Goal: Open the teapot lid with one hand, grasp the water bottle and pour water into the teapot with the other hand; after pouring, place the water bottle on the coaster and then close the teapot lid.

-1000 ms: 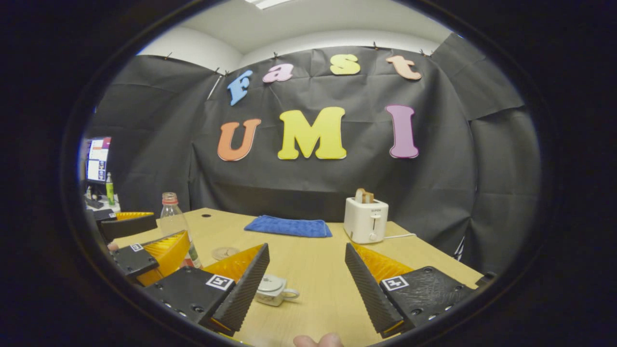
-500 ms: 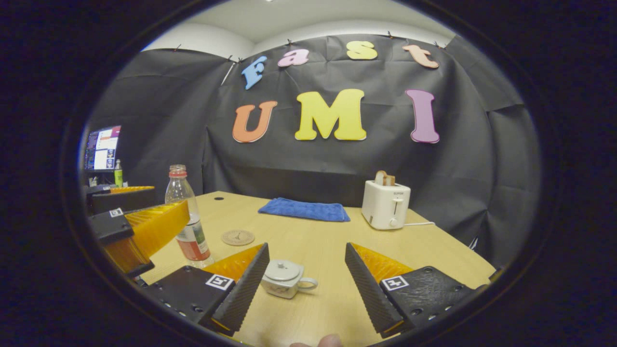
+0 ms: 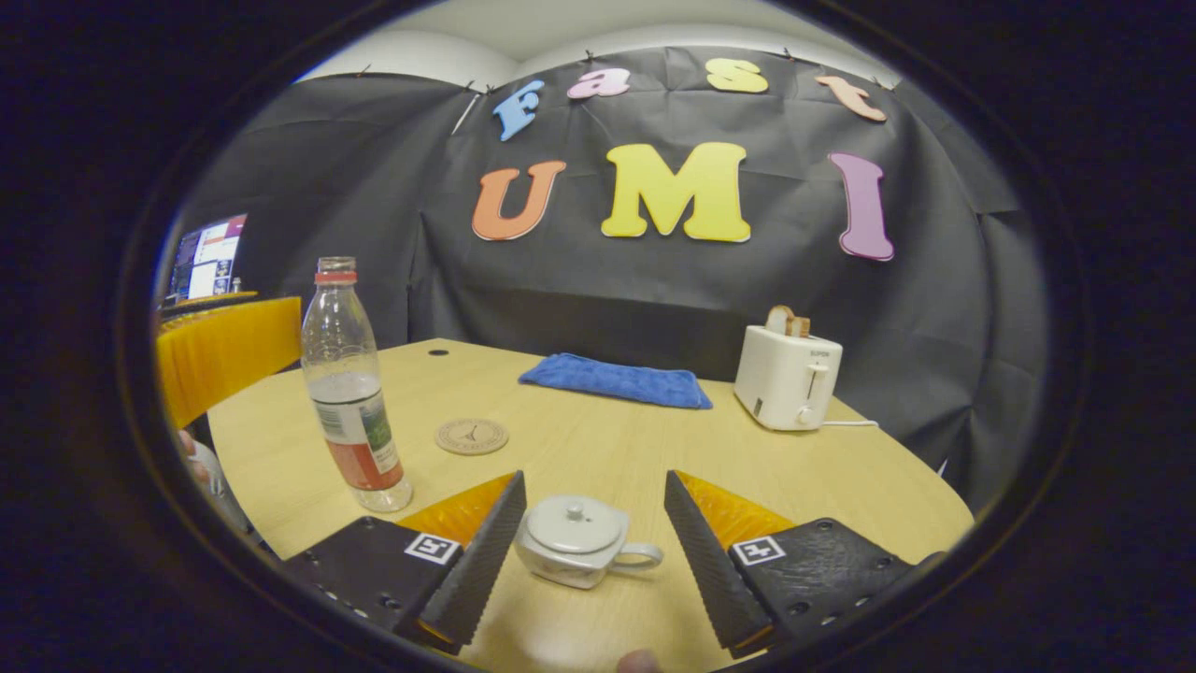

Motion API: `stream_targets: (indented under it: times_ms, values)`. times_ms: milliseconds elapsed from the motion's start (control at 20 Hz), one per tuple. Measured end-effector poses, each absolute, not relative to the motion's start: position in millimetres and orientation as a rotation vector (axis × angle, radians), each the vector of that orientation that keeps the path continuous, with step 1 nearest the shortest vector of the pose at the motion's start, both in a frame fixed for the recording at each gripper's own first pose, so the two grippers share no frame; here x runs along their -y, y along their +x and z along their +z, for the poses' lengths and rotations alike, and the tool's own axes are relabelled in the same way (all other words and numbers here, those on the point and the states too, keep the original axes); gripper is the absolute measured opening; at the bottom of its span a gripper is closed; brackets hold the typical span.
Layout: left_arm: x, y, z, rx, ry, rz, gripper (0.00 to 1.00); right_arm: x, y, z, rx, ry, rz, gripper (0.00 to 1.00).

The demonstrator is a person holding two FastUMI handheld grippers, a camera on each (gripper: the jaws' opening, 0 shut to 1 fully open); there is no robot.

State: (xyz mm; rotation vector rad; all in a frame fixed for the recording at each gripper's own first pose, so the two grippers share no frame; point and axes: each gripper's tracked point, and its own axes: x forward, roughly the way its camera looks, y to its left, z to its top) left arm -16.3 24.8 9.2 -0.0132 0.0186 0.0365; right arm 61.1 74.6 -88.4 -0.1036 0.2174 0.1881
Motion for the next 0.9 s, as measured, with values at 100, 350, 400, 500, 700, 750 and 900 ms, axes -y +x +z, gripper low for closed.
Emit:
stream_targets:
  times_ms: [100, 350, 400, 500, 700, 750, 900]
  values:
    - [-28.2, -15.1, 6.0, -0.027, -0.015, 0.042, 0.98, -78.4, 65.2, -93.9, -0.235, -0.099, 0.196, 0.79]
    - [-38.0, -16.8, 1.3, -0.044, -0.023, 0.055, 0.98, -91.3, 70.9, -95.1, -0.241, -0.102, 0.218, 0.42]
    - [-39.8, -16.7, 1.1, -0.044, -0.024, 0.057, 0.98, -90.9, 71.8, -97.3, -0.245, -0.1, 0.212, 0.32]
    - [-40.7, -17.8, -0.2, -0.047, -0.028, 0.058, 0.98, -90.7, 72.3, -98.0, -0.248, -0.097, 0.21, 0.21]
    - [-40.9, -18.9, -5.3, -0.059, -0.026, 0.05, 0.98, -85.9, 75.9, -100.5, -0.255, -0.078, 0.207, 0.01]
    - [-39.3, -19.2, -7.9, -0.06, -0.025, 0.043, 0.98, -86.8, 75.9, -98.6, -0.256, -0.077, 0.216, 0.01]
    - [-33.5, -19.2, -22.0, -0.087, -0.035, 0.012, 0.97, -86.1, 77.2, -99.3, -0.26, -0.068, 0.227, 0.01]
